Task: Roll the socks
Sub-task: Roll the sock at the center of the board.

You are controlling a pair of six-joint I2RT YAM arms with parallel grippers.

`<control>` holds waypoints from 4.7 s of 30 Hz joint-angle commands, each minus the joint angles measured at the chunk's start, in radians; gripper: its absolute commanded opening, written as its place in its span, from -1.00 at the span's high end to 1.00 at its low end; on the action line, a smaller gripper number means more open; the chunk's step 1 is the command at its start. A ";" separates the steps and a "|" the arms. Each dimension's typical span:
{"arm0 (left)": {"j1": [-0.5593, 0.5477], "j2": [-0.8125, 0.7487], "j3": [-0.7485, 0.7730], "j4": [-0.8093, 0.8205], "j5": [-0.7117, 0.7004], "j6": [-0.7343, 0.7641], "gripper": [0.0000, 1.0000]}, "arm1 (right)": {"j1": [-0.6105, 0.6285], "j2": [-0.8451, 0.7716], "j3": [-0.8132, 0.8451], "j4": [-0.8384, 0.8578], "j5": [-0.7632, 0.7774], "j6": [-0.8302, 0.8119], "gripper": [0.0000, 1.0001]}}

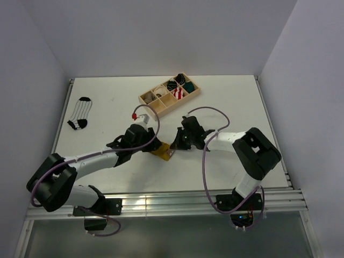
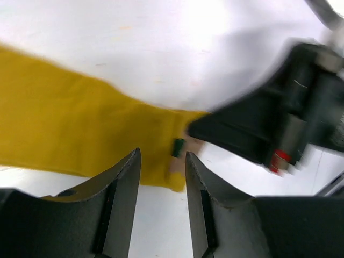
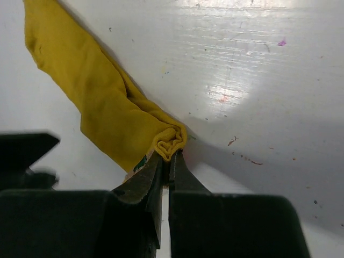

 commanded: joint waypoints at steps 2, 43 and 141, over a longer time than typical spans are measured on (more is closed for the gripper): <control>-0.176 -0.044 0.065 -0.024 -0.205 0.169 0.11 | 0.001 -0.038 0.064 -0.130 0.067 -0.020 1.00; -0.513 0.430 0.304 -0.368 -0.799 0.029 0.63 | -0.025 0.000 0.083 -0.137 -0.061 -0.005 1.00; -0.467 0.381 0.305 -0.287 -0.730 0.130 0.31 | -0.003 0.063 0.123 -0.110 -0.072 0.002 1.00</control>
